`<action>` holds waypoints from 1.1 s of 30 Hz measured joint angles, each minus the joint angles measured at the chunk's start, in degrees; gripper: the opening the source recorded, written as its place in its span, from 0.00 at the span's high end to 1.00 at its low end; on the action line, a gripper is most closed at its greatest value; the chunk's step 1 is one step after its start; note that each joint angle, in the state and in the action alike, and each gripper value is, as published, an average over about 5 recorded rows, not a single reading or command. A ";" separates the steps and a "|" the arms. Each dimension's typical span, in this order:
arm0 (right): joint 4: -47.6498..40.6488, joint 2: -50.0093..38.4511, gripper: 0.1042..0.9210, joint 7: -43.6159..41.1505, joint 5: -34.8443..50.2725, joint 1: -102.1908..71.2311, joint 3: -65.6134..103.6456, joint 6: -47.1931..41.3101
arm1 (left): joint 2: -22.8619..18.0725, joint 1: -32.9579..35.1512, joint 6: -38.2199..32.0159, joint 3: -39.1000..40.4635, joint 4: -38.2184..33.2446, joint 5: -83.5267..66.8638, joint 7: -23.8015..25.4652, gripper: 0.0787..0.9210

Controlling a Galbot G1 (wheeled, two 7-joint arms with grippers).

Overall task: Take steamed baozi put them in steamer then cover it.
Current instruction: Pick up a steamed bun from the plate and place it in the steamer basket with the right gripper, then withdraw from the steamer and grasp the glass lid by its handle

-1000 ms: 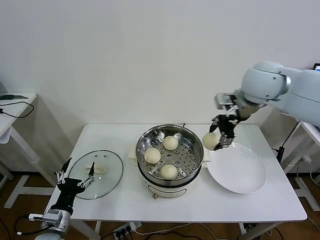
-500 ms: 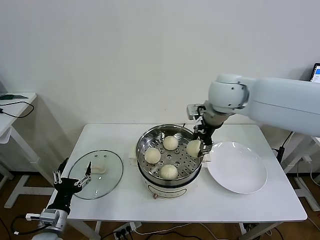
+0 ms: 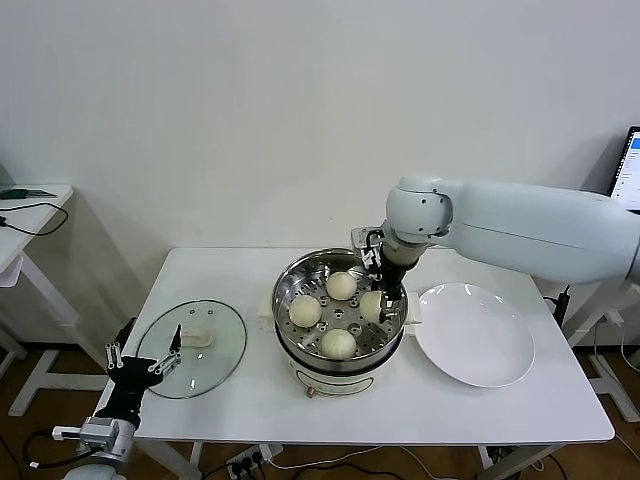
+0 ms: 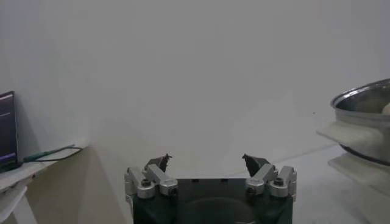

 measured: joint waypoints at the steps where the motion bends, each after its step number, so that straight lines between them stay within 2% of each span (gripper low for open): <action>1: -0.31 0.22 0.30 -0.01 -0.27 -0.46 0.17 0.00 | 0.02 -0.01 0.00 0.00 0.09 0.00 0.04 0.12; 15: -3.03 1.96 0.29 -0.29 -3.31 -4.74 1.95 0.05 | 0.02 0.13 -0.03 -0.16 0.52 0.00 0.14 0.12; 23: -3.17 1.53 0.13 -0.77 -4.79 -5.13 2.91 0.41 | -0.16 0.23 -0.07 -0.14 0.52 0.03 0.11 0.12; 33: -1.82 -1.34 0.12 -1.99 -4.00 -4.31 5.91 1.01 | -0.25 0.84 -0.10 0.00 -0.31 0.22 -0.10 0.12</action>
